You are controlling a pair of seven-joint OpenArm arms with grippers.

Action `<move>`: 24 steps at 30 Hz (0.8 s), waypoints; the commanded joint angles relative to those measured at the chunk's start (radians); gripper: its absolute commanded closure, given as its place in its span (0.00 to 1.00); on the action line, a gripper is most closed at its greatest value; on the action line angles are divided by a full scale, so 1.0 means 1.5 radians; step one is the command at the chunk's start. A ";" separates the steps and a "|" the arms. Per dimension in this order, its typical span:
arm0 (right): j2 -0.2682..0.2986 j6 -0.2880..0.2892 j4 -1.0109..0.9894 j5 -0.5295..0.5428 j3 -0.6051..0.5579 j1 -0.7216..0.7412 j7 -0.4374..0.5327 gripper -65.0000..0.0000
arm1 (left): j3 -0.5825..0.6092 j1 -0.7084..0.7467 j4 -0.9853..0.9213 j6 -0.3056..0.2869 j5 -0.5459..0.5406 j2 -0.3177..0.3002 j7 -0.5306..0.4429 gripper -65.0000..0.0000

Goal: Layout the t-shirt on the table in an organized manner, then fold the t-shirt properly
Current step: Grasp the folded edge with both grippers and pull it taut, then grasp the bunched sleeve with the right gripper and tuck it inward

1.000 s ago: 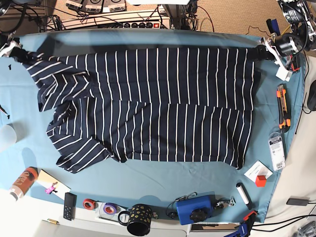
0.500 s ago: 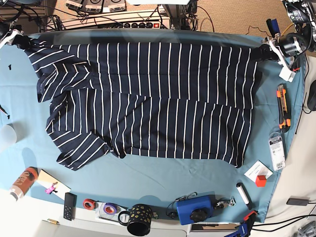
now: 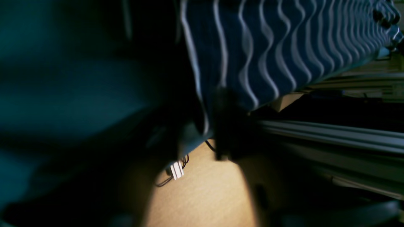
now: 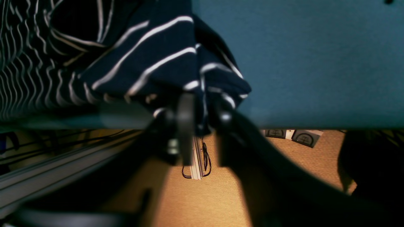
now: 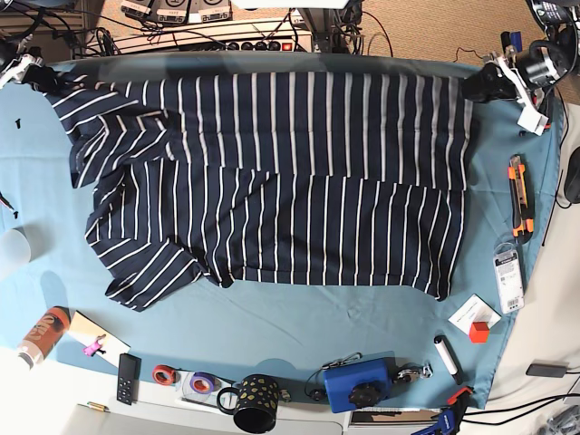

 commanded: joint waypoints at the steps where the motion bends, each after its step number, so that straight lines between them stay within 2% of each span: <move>1: 0.018 0.000 0.009 0.014 0.007 -0.004 0.009 0.71 | -0.013 0.010 0.002 0.022 0.023 -0.020 0.015 0.61; 2: 0.019 0.000 0.009 0.014 0.007 -0.004 0.009 0.66 | -0.013 0.010 0.002 0.031 0.022 -0.021 0.021 0.56; 5: 0.022 0.000 0.009 0.025 0.009 -0.004 0.009 0.65 | -0.013 0.010 0.003 0.043 0.017 -0.025 0.046 0.55; 10: 0.022 0.000 0.009 0.128 0.061 0.001 0.009 0.65 | -0.018 0.010 0.007 0.038 -0.031 -0.033 0.057 0.55; 16: 0.031 0.000 0.009 0.128 0.164 0.067 0.009 0.65 | -0.025 -0.047 0.019 0.037 -0.037 -0.033 0.043 0.55; 23: 0.091 0.000 0.009 0.128 0.140 0.173 0.009 0.65 | -0.025 -0.156 0.020 0.044 -0.032 -0.033 0.043 0.55; 24: 0.098 0.000 0.009 0.095 0.130 0.193 0.009 0.65 | -0.025 -0.168 0.020 0.045 -0.028 -0.034 0.043 0.55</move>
